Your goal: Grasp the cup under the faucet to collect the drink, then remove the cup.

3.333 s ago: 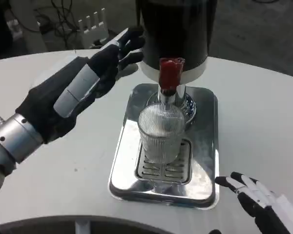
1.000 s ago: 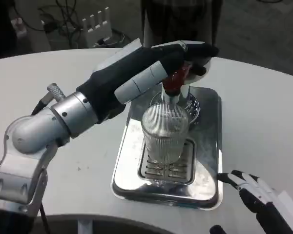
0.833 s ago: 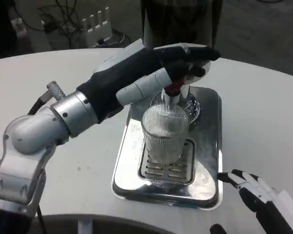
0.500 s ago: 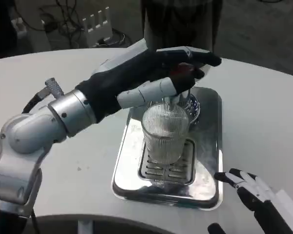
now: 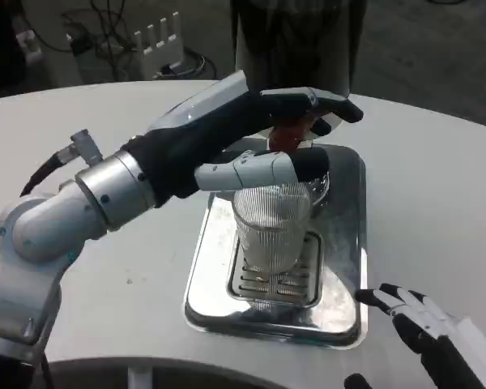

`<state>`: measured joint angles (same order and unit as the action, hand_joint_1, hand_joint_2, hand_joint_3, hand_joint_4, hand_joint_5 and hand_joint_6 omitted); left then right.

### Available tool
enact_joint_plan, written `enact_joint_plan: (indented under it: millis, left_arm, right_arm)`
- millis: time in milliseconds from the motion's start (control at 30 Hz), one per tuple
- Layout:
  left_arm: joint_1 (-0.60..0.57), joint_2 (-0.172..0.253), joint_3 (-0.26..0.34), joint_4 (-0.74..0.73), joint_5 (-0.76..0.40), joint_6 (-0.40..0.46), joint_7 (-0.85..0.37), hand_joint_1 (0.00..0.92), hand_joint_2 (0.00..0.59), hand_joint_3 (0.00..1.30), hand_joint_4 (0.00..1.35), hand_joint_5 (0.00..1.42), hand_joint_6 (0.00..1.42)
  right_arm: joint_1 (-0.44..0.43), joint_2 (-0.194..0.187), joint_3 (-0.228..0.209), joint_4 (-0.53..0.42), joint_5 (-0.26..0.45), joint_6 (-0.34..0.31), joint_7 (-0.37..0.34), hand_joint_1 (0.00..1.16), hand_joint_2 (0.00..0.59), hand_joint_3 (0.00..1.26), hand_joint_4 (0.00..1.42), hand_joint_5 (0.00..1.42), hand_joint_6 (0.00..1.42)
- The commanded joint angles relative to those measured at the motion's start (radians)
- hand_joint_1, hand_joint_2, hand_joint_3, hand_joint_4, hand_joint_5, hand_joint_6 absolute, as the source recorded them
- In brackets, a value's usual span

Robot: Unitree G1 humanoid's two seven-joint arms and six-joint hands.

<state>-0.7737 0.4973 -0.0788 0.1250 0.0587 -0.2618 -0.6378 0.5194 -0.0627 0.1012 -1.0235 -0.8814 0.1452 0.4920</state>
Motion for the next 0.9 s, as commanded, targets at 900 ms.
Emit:
enact_joint_plan:
  millis: [900]
  left_arm:
    - [0.095, 0.016, -0.063, -0.065, 0.149, -0.089, 0.121, 0.0, 0.0, 0.23, 0.07, 0.18, 0.13]
  right_arm:
    - [0.045, -0.014, 0.001, -0.023, 0.019, -0.01, -0.03, 0.61, 0.455, 0.15, 0.05, 0.0, 0.0]
